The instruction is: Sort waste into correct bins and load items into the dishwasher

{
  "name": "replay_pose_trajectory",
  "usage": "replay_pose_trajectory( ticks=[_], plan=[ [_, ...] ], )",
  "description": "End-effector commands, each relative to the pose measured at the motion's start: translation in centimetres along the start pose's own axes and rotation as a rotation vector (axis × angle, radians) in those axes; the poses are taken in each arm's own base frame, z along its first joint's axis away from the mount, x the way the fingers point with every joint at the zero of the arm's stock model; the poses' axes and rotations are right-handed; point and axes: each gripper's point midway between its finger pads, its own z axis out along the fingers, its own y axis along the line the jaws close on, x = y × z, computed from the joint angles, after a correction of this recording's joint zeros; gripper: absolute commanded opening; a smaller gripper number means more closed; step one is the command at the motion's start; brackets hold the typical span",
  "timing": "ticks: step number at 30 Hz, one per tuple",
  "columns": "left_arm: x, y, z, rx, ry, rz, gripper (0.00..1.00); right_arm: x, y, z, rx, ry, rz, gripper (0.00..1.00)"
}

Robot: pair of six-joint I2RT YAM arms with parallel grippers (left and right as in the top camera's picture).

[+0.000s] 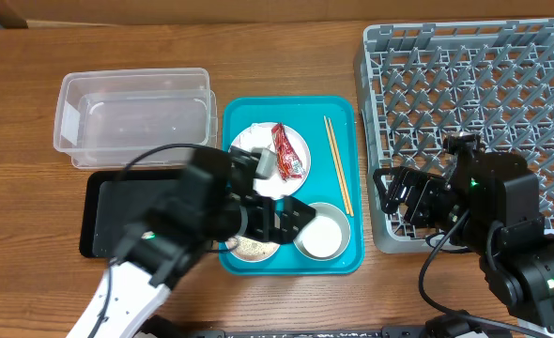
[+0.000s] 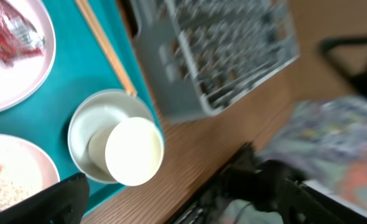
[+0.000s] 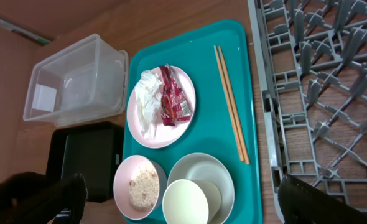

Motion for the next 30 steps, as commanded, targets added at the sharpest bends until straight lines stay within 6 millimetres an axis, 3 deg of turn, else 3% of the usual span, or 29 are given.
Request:
replay_pose_trajectory(
  ticks=[1, 4, 10, 13, 17, 22, 27, 30],
  plan=[
    [0.4, 1.6, 1.9, -0.163, 0.002, 0.058, 0.94, -0.7, 0.1, -0.7, 0.001, -0.029, -0.009, 1.00],
    [1.9, 2.1, 4.0, -0.235, 0.057, 0.094, 0.91, -0.6, 0.1, -0.7, 0.003, -0.025, -0.008, 1.00],
    [3.9, 5.3, 8.2, -0.435, 0.136, 0.154, 0.79, -0.6, 0.1, -0.7, 0.002, -0.026, -0.008, 1.00],
    [4.7, 6.4, 10.0, -0.456, 0.184, 0.144, 0.64, -0.6, 0.1, -0.7, 0.003, -0.025, -0.008, 1.00],
    [4.5, 6.5, 10.8, -0.446, 0.185, 0.142, 0.27, -0.5, 0.0, -0.7, 0.006, -0.019, -0.007, 1.00],
    [2.6, 4.3, 9.9, -0.411, 0.133, 0.162, 0.04, -0.4, 0.0, -0.7, 0.007, -0.018, -0.006, 1.00],
    [0.6, 2.6, 6.7, -0.396, 0.114, 0.156, 0.04, -0.5, 0.0, -0.7, 0.005, -0.021, -0.007, 1.00],
    [-0.6, 1.4, 4.7, -0.299, 0.120, 0.146, 0.04, -0.5, 0.0, -0.7, 0.005, -0.021, -0.007, 1.00]
  ],
)
